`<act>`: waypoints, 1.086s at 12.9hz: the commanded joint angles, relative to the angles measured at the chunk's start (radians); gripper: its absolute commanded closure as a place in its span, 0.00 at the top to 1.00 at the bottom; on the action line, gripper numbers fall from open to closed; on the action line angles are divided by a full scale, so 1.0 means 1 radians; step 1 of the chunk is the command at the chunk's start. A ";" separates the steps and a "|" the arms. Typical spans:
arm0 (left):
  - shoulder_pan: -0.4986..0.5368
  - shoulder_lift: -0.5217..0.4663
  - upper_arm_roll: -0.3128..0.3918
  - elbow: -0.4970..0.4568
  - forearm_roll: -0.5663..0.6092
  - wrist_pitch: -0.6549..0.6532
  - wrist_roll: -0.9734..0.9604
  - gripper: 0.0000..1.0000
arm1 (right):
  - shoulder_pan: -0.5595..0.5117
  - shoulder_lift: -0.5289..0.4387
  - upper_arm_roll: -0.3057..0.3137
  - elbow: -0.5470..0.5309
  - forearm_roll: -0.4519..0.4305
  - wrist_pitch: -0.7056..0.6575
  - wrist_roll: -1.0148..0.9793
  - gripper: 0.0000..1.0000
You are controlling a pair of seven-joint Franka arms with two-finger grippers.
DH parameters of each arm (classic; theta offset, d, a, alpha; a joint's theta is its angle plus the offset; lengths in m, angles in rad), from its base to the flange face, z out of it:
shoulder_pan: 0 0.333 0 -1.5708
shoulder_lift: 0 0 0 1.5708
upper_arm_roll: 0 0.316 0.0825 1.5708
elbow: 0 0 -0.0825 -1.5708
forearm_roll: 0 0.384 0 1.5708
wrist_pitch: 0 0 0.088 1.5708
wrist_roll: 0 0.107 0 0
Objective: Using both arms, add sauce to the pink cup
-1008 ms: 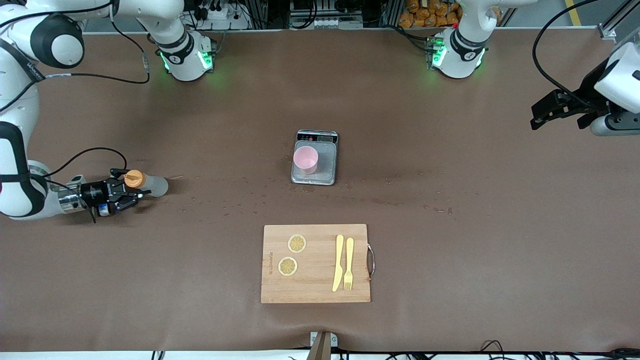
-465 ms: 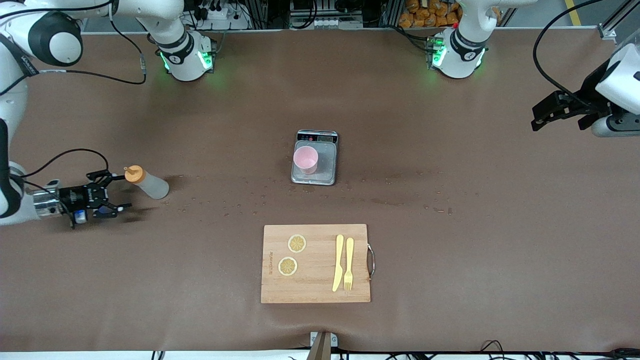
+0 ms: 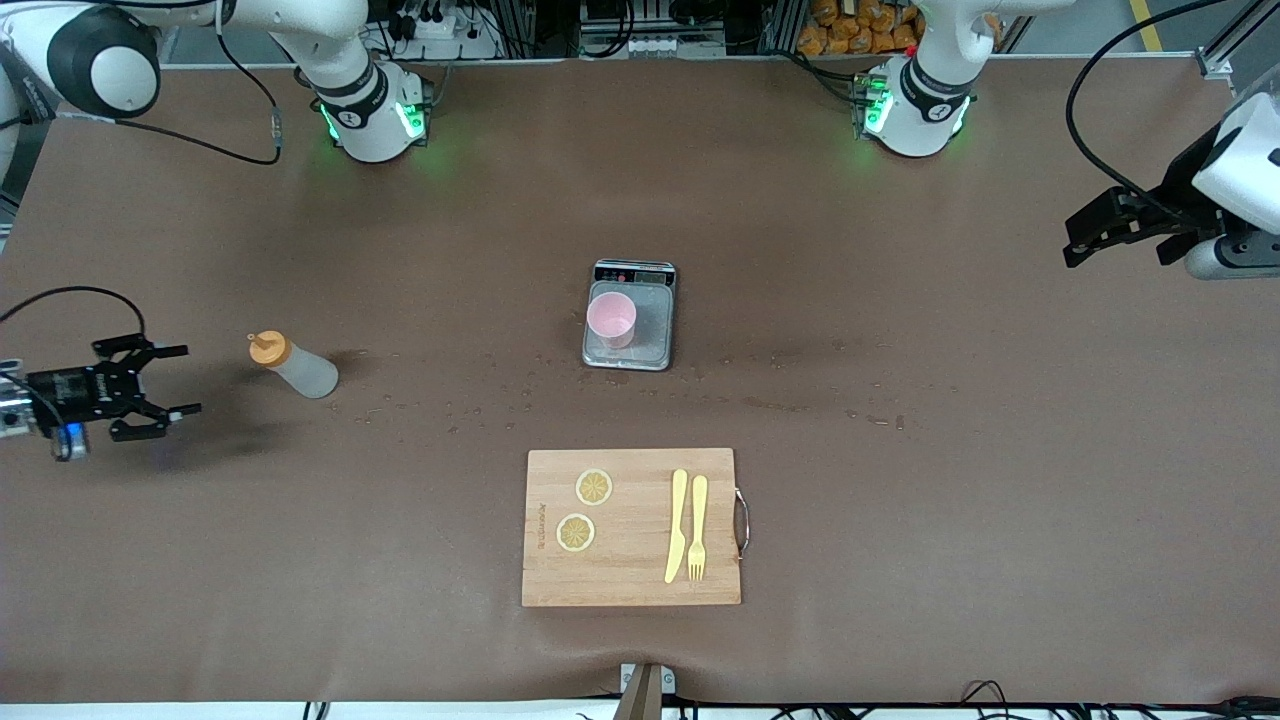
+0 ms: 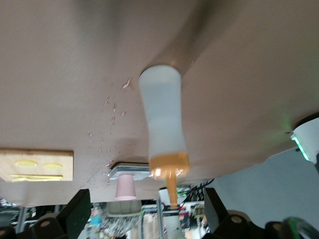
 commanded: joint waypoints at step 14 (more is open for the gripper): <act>0.030 0.008 -0.006 0.000 0.007 0.011 0.012 1.00 | 0.365 -0.489 0.013 -0.017 -0.262 -0.080 -0.230 1.00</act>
